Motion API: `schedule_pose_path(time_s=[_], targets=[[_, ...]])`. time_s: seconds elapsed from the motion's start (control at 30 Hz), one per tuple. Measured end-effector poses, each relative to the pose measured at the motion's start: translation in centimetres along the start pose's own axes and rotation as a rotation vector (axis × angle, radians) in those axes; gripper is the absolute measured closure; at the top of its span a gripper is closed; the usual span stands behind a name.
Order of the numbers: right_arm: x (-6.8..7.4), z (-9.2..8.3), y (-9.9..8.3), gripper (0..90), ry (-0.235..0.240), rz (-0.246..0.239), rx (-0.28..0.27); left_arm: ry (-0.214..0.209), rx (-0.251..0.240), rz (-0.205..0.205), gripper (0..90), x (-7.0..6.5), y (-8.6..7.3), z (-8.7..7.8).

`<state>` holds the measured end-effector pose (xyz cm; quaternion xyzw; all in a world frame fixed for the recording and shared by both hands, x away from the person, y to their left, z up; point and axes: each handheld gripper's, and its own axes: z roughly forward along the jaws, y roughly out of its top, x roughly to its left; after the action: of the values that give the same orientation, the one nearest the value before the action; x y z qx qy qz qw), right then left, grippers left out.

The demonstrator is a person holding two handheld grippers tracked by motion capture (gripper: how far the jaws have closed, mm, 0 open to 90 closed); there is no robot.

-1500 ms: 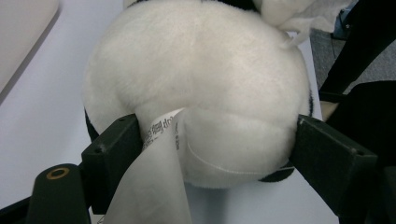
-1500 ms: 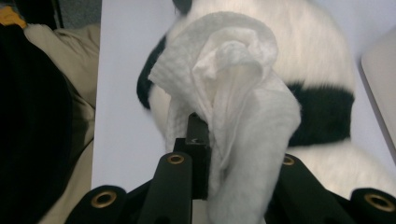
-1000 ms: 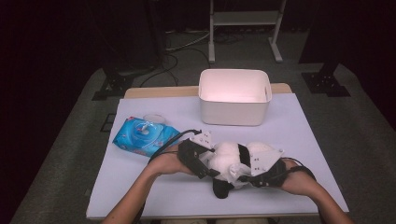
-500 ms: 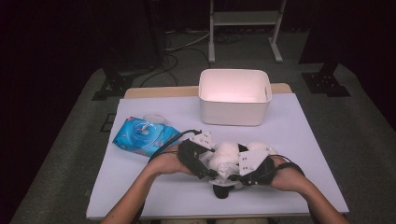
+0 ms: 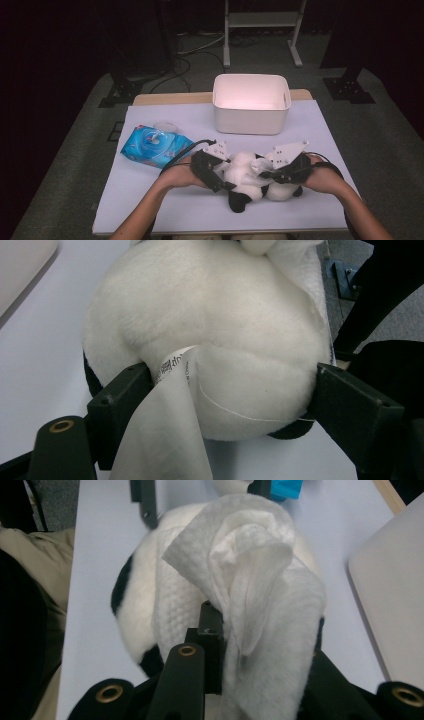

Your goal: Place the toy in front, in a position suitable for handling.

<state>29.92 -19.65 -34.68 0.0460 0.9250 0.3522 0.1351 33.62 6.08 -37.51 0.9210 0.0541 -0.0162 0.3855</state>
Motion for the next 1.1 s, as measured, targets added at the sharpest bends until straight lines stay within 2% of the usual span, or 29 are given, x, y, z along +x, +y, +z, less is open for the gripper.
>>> schedule_pose_path(time_s=[0.23,0.4,0.53,0.73,1.0,1.1], targets=[[-1.1,2.2,3.5,76.5,0.054,-0.044,-0.009,0.005,0.003,0.003,18.6,-0.2,-0.1,0.1],[-1.4,2.9,4.4,76.3,0.080,-0.052,0.001,0.007,0.006,0.003,18.7,-0.2,-0.2,0.1],[-1.5,2.4,3.8,75.7,0.089,-0.034,-0.014,0.006,0.011,0.012,18.8,-0.2,0.0,0.1],[-1.6,1.5,2.2,75.1,0.083,-0.004,-0.002,0.009,0.027,0.015,18.7,-0.2,0.2,0.1],[-1.9,-0.1,-0.2,74.5,0.058,0.032,0.049,0.017,0.036,0.019,18.7,-0.2,0.5,-0.3],[-1.9,-0.5,-0.8,74.4,0.049,0.046,0.051,0.019,0.028,0.025,19.2,-0.2,0.9,-0.8]])
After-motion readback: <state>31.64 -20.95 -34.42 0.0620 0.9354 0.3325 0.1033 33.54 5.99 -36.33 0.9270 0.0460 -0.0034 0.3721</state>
